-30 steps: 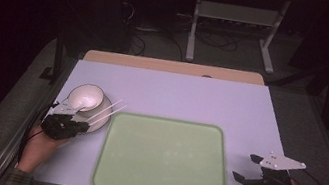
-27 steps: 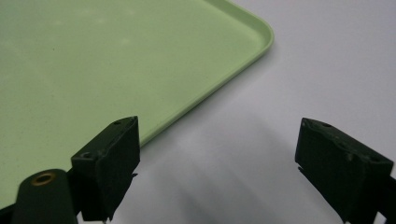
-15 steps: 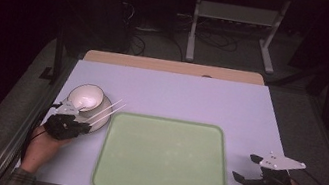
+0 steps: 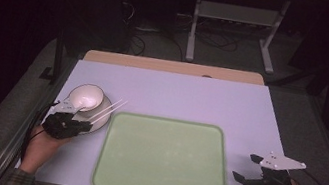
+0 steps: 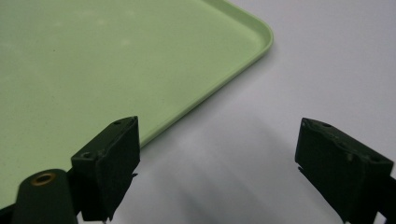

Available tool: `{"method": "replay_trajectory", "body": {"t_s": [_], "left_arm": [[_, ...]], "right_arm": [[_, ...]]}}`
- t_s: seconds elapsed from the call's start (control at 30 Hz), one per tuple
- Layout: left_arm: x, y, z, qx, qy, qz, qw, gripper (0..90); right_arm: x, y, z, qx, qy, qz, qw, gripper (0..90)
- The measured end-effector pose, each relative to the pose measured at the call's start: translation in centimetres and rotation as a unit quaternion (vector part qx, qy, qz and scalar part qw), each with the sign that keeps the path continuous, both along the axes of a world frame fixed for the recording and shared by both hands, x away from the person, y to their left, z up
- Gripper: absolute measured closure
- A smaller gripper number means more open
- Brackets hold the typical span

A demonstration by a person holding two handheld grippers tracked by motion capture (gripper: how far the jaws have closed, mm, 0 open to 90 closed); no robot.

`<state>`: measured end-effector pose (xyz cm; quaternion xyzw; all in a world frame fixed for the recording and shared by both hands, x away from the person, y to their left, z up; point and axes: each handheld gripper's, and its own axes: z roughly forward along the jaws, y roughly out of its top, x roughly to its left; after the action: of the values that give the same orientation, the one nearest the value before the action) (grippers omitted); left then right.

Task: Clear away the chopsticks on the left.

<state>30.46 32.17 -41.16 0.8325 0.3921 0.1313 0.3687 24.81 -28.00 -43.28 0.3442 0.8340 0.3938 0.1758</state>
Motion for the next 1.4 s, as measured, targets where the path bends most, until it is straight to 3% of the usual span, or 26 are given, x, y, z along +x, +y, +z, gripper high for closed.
{"method": "replay_trajectory", "body": {"t_s": [0.37,0.73,0.83,1.17,1.4], "left_arm": [[-0.5,-2.2,1.1,-0.013,-0.002,-0.019,0.9997,84.2],[-0.7,-4.8,1.3,-0.017,0.000,-0.033,0.9993,84.2],[-0.7,-5.2,1.3,-0.019,0.002,-0.035,0.9992,84.2],[-0.7,-9.1,0.4,-0.016,0.012,-0.057,0.9982,84.2],[-0.4,-11.1,-0.6,-0.014,0.023,-0.055,0.9981,84.2]], "right_arm": [[0.0,0.0,0.0,-0.001,-0.002,0.000,1.0000,13.1],[-0.1,0.1,0.1,0.000,-0.003,-0.001,1.0000,13.0],[-0.1,0.0,0.1,-0.001,-0.004,-0.001,1.0000,13.0],[-0.1,0.0,0.2,0.001,-0.004,-0.002,1.0000,13.0],[-0.1,0.0,0.1,0.002,-0.004,-0.001,1.0000,13.1]]}}
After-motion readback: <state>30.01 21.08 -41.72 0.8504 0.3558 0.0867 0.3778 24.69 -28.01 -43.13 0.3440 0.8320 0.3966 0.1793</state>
